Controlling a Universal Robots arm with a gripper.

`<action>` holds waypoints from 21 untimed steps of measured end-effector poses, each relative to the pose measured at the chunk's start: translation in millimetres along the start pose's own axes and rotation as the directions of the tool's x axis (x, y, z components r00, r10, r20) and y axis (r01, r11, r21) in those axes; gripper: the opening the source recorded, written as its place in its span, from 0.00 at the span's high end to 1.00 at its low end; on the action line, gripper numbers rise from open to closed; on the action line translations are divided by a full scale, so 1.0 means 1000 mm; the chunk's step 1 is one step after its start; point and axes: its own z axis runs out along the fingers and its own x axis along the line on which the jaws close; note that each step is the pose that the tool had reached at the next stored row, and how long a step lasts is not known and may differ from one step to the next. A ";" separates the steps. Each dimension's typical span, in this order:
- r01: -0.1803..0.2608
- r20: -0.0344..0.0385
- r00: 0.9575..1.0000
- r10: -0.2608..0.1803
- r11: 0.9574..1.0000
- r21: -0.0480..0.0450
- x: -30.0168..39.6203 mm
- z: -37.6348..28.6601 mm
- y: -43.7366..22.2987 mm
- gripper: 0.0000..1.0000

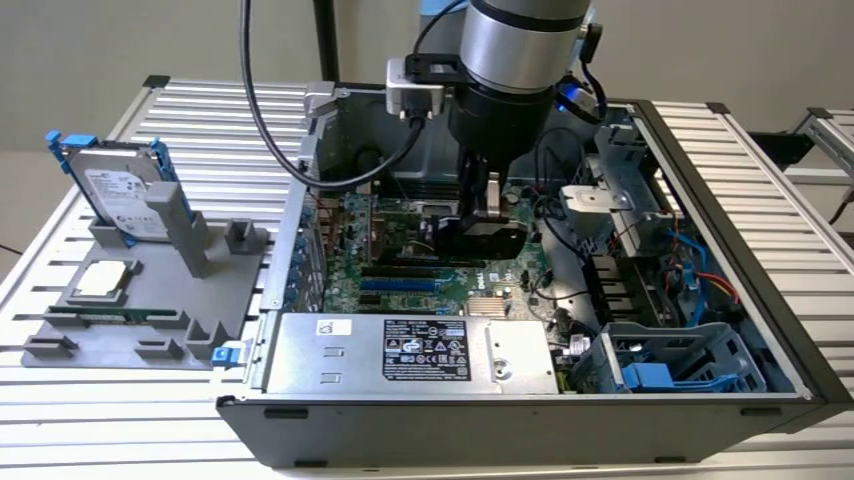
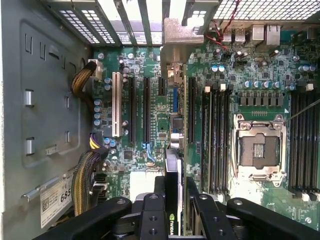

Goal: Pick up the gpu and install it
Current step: 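Insert the gpu into the slot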

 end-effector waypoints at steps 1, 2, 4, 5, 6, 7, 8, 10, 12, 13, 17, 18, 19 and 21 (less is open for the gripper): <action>0.000 0.000 1.000 0.000 1.000 0.000 0.0000 0.0003 0.0000 1.00; 0.000 0.000 1.000 0.000 1.000 0.000 0.0000 0.0007 0.0000 1.00; 0.000 0.000 1.000 0.000 1.000 0.000 0.0000 0.0010 0.0000 1.00; 0.000 0.000 1.000 0.000 1.000 0.000 0.0000 0.0012 0.0000 1.00; 0.000 0.000 1.000 0.000 1.000 0.000 0.0000 0.0014 0.0000 1.00; 0.000 0.000 1.000 0.000 1.000 0.000 0.0000 0.0015 0.0000 1.00; 0.000 0.000 1.000 0.000 1.000 0.000 0.0000 0.0027 -0.0001 1.00; 0.000 0.000 1.000 0.000 1.000 0.000 0.0000 0.0032 -0.0001 1.00; 0.000 0.000 1.000 0.000 1.000 0.000 0.0000 0.0033 -0.0001 1.00; 0.000 0.000 1.000 0.000 1.000 0.000 0.0000 0.0033 -0.0001 1.00; 0.000 0.000 1.000 0.000 1.000 0.000 -0.0001 0.0033 -0.0001 1.00; 0.000 0.000 1.000 0.000 1.000 0.000 0.0000 0.0034 -0.0001 1.00; 0.000 0.001 1.000 0.000 1.000 0.000 -0.0001 0.0041 -0.0001 1.00; 0.000 0.000 1.000 0.000 1.000 0.000 -0.0001 0.0064 -0.0002 1.00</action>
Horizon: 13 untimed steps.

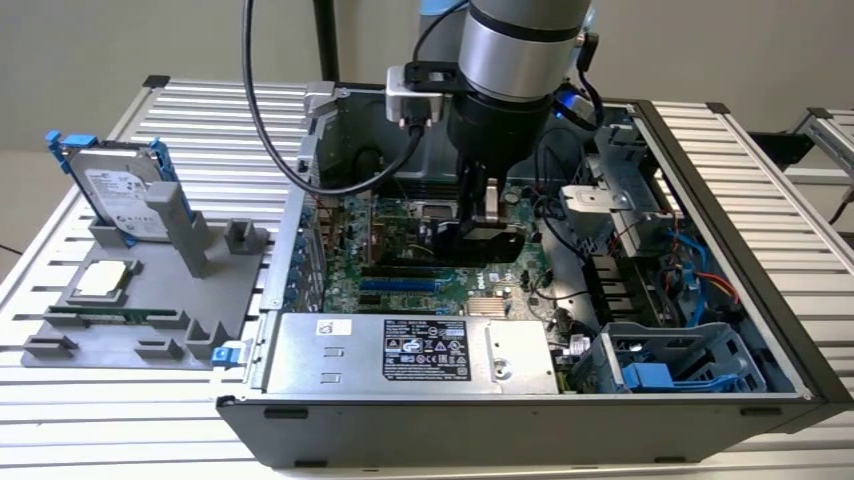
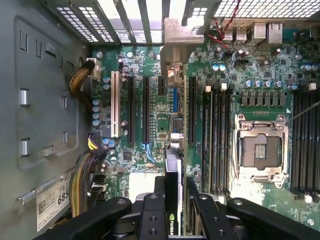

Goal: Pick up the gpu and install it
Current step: 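Insert the gpu into the slot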

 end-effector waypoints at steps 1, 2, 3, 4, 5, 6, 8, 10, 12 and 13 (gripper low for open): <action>0.000 0.000 1.000 0.000 1.000 0.000 0.0000 0.0014 0.0000 1.00; 0.000 0.000 1.000 0.000 1.000 0.000 0.0000 0.0025 -0.0001 1.00; 0.000 0.000 1.000 0.000 1.000 0.000 0.0000 0.0032 -0.0001 1.00; 0.000 0.000 1.000 0.000 1.000 0.000 0.0003 0.0040 -0.0001 1.00; 0.000 0.000 1.000 0.000 1.000 0.000 0.0006 0.0043 0.0000 1.00; 0.000 0.000 1.000 0.000 1.000 0.000 0.0006 0.0046 0.0000 1.00; 0.000 0.000 1.000 0.000 1.000 0.001 0.0006 0.0067 0.0001 1.00; 0.002 0.000 1.000 -0.002 1.000 0.001 0.0006 0.0103 0.0030 1.00; 0.002 0.001 1.000 -0.002 1.000 0.001 0.0005 0.0125 0.0053 1.00; 0.002 0.001 1.000 -0.002 1.000 0.001 0.0003 0.0131 0.0061 1.00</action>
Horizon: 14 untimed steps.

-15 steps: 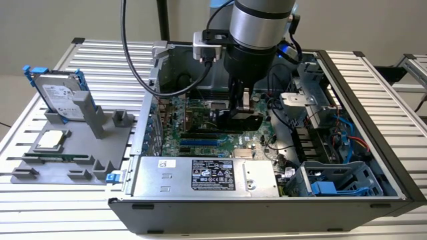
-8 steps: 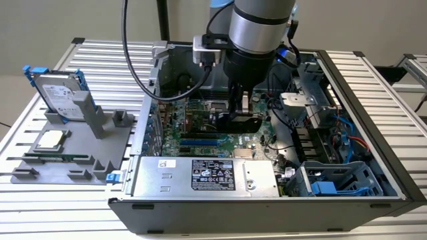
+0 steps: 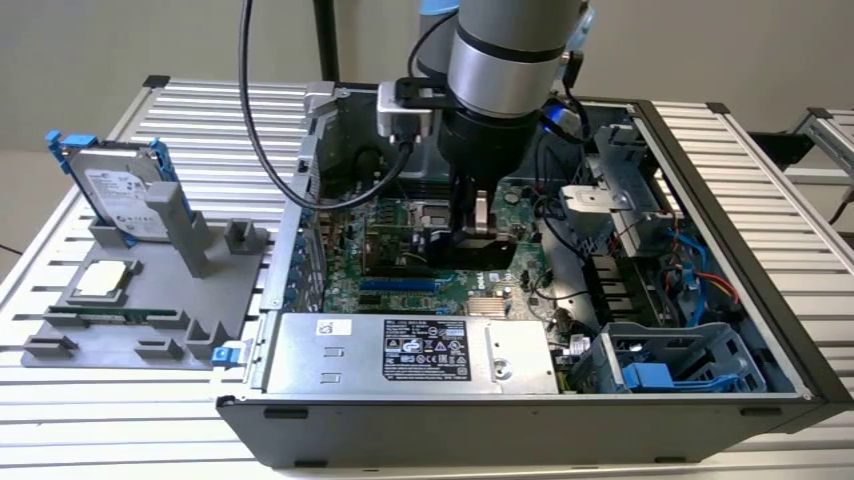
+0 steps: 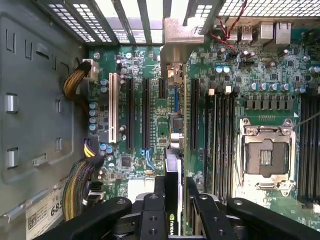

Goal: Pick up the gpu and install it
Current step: 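Insert the gpu into the slot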

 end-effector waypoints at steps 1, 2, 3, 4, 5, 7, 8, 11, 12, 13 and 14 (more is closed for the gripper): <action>0.000 0.000 1.000 0.000 1.000 0.000 -0.0004 0.0013 0.0020 1.00; 0.000 0.000 1.000 0.000 1.000 0.000 -0.0012 0.0031 0.0045 1.00; -0.002 0.000 1.000 0.002 1.000 0.000 -0.0018 0.0047 0.0067 1.00; -0.004 0.000 1.000 0.004 1.000 0.000 -0.0024 0.0061 0.0084 1.00; -0.007 -0.001 1.000 0.007 1.000 -0.001 -0.0031 0.0073 0.0090 1.00; -0.019 -0.001 1.000 0.019 1.000 -0.007 -0.0036 0.0084 0.0094 1.00; -0.025 -0.001 1.000 0.025 1.000 -0.011 -0.0039 0.0090 0.0096 1.00; -0.037 -0.001 0.999 0.037 0.999 -0.026 -0.0047 0.0102 0.0109 1.00; -0.040 -0.001 0.999 0.040 0.999 -0.029 -0.0048 0.0113 0.0113 1.00; -0.042 -0.002 0.999 0.042 0.999 -0.031 -0.0048 0.0122 0.0114 1.00; -0.042 -0.002 0.999 0.042 0.999 -0.033 -0.0049 0.0126 0.0114 1.00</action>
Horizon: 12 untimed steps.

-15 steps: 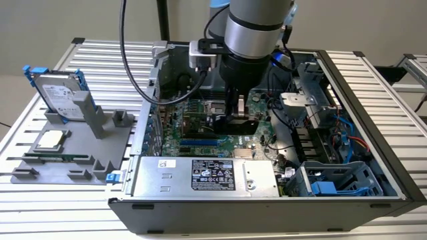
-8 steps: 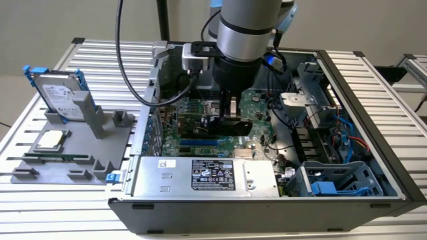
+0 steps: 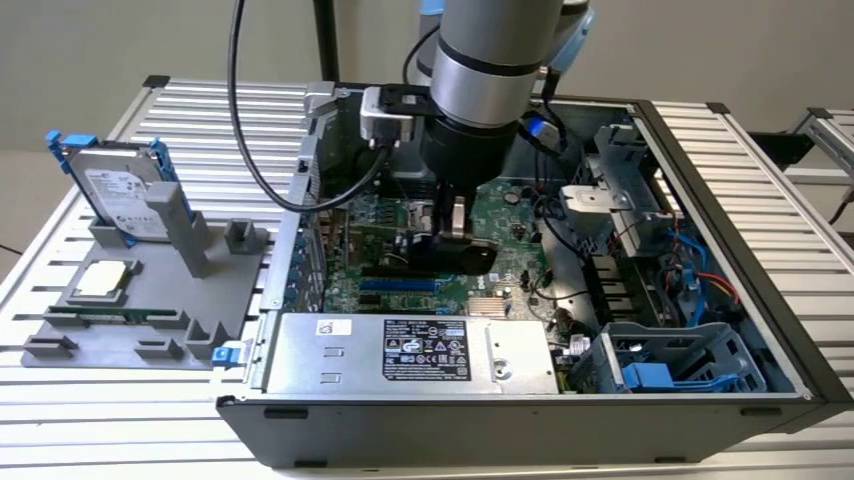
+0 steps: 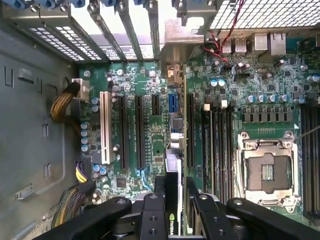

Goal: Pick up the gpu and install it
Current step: 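Insert the gpu into the slot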

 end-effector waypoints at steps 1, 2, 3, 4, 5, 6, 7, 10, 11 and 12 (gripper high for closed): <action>0.000 0.000 1.000 0.000 1.000 -0.001 0.0000 0.0002 0.0001 1.00; -0.001 0.000 1.000 0.001 1.000 -0.002 0.0000 0.0006 0.0002 1.00; -0.001 0.000 1.000 0.001 1.000 -0.002 0.0000 0.0017 0.0006 1.00; -0.002 0.000 1.000 0.002 1.000 -0.002 0.0000 0.0028 0.0009 1.00; -0.002 0.000 1.000 0.002 1.000 -0.002 0.0000 0.0033 0.0012 1.00; -0.003 0.000 1.000 0.003 1.000 -0.003 0.0001 0.0040 0.0018 1.00; -0.004 0.000 1.000 0.004 1.000 -0.003 0.0002 0.0051 0.0032 1.00; -0.005 0.000 1.000 0.005 1.000 -0.003 0.0006 0.0103 0.0106 1.00; -0.005 0.000 1.000 0.005 1.000 -0.003 0.0007 0.0121 0.0137 1.00; -0.006 0.000 1.000 0.006 1.000 -0.003 0.0009 0.0139 0.0167 1.00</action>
